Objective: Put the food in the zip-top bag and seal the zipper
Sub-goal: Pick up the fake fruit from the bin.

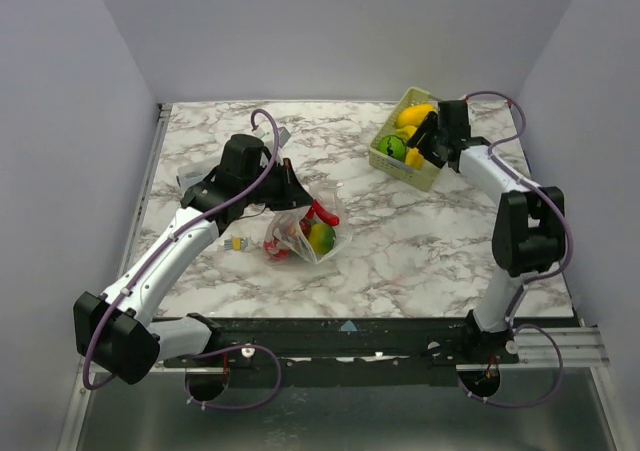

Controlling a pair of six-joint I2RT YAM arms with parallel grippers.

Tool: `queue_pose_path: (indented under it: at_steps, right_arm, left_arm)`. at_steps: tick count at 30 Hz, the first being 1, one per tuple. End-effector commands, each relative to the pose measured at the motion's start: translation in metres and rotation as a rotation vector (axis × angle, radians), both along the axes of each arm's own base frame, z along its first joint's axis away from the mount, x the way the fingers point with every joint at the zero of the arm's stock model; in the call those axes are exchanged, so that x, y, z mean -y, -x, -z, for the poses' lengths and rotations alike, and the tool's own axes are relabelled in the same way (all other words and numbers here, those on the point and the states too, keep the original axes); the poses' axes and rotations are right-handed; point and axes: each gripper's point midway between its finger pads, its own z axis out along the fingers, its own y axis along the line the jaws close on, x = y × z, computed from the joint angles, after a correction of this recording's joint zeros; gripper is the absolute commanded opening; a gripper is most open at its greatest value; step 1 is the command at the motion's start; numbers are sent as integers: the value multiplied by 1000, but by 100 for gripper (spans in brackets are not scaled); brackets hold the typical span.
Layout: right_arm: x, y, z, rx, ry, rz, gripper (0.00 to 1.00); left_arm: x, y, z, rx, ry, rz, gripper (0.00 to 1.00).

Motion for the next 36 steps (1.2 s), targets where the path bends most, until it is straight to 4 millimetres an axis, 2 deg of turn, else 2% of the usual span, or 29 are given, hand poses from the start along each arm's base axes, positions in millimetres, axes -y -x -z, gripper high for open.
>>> queue_pose_path:
  at_steps: [1, 5, 8, 10, 13, 20, 22, 25, 27, 31, 36]
  right_arm:
    - [5, -33, 23, -34, -47, -9, 67]
    - [17, -51, 47, -79, -34, 20, 65]
    - [22, -60, 52, -63, -5, 14, 65]
    - [24, -64, 56, -61, 18, 10, 60]
    - [25, -66, 63, -74, 37, 0, 56]
    - [23, -60, 82, -101, 59, -47, 56]
    - [21, -61, 83, -91, 61, -63, 51]
    - [22, -62, 73, -71, 69, -65, 41]
    - [23, -64, 60, -39, 75, -65, 37]
    - [30, -70, 32, 6, 111, -45, 18]
    - [38, -69, -1, 35, 160, -35, 7]
  left_arm:
    - [0, -1, -3, 12, 18, 4, 0]
    - [1, 0, -3, 7, 19, 10, 0]
    - [2, -1, -2, 4, 19, 12, 0]
    - [2, 0, -3, 3, 21, 14, 0]
    - [3, 0, -2, -3, 24, 19, 0]
    - [3, 0, -2, -7, 28, 19, 0]
    - [3, 0, -2, -6, 28, 18, 0]
    - [3, 1, -2, -3, 29, 18, 0]
    - [3, 0, -3, -2, 29, 17, 0]
    - [3, 0, -3, -1, 29, 16, 0]
    - [3, 0, -4, 1, 29, 15, 0]
